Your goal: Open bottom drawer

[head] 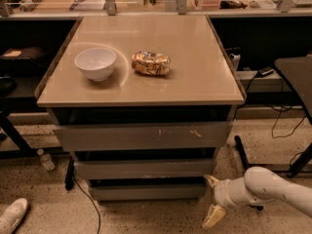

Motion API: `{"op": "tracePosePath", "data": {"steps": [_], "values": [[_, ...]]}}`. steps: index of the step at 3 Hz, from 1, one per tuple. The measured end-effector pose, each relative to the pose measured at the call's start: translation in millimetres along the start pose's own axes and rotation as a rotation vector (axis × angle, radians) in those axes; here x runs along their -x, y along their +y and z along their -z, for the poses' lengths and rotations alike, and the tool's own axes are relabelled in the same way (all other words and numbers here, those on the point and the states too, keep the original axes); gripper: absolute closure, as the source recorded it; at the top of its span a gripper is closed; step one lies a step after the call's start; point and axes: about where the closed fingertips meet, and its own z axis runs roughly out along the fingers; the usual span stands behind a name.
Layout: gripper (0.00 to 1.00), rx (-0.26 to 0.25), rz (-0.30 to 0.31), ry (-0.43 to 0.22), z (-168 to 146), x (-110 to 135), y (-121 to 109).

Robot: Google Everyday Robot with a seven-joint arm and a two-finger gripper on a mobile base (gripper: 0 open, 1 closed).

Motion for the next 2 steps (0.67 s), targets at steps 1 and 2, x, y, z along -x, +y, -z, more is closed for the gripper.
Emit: {"op": "tracePosePath", "data": {"steps": [1, 2], "values": [[0.00, -0.066, 0.045, 0.023, -49, -33, -16], [0.00, -0.131, 0.110, 0.023, -86, -55, -28]]}}
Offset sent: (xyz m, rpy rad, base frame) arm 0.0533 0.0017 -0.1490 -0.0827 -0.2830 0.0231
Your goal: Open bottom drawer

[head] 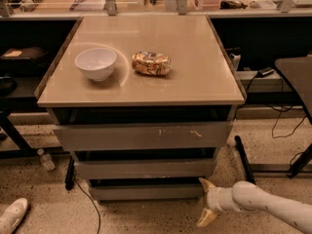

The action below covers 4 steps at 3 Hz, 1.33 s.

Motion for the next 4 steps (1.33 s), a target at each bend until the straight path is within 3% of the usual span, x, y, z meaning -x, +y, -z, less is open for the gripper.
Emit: {"op": "tracePosePath", "data": {"steps": [1, 2, 4], "values": [[0.00, -0.007, -0.029, -0.045, -58, -46, 8], [0.00, -0.007, -0.029, -0.045, -58, -46, 8], [0.00, -0.001, -0.021, -0.080, -111, -41, -3]]}}
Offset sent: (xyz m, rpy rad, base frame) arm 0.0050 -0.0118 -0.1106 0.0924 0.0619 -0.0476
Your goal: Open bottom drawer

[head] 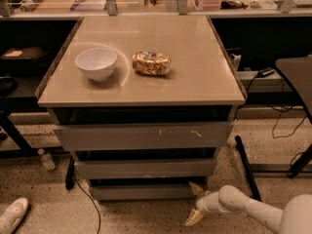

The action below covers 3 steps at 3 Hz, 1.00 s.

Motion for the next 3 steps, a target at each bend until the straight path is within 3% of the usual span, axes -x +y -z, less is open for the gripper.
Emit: {"op": "tracePosePath", "data": {"steps": [3], "values": [[0.00, -0.044, 0.053, 0.025, -52, -4, -37]]}}
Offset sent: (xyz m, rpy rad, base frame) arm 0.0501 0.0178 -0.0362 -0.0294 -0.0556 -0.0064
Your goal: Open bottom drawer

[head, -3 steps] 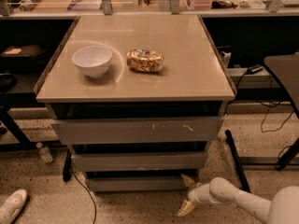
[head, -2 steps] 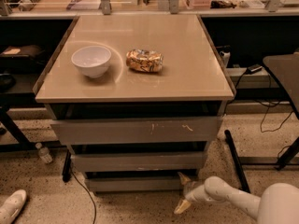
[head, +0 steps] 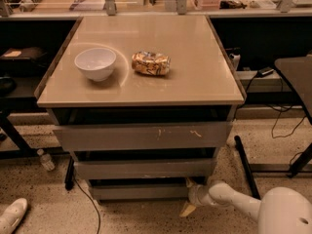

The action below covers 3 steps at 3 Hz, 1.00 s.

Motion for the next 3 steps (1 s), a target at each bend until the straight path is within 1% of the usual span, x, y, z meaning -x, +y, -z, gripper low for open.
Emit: {"op": "tracePosePath", "data": {"steps": [1, 2, 3], "values": [[0.00, 0.000, 0.000, 0.000, -0.1, 0.0, 0.1], [0.18, 0.000, 0.000, 0.000, -0.1, 0.0, 0.0], [0.42, 0.005, 0.001, 0.002, 0.9, 2.1, -1.6]]}}
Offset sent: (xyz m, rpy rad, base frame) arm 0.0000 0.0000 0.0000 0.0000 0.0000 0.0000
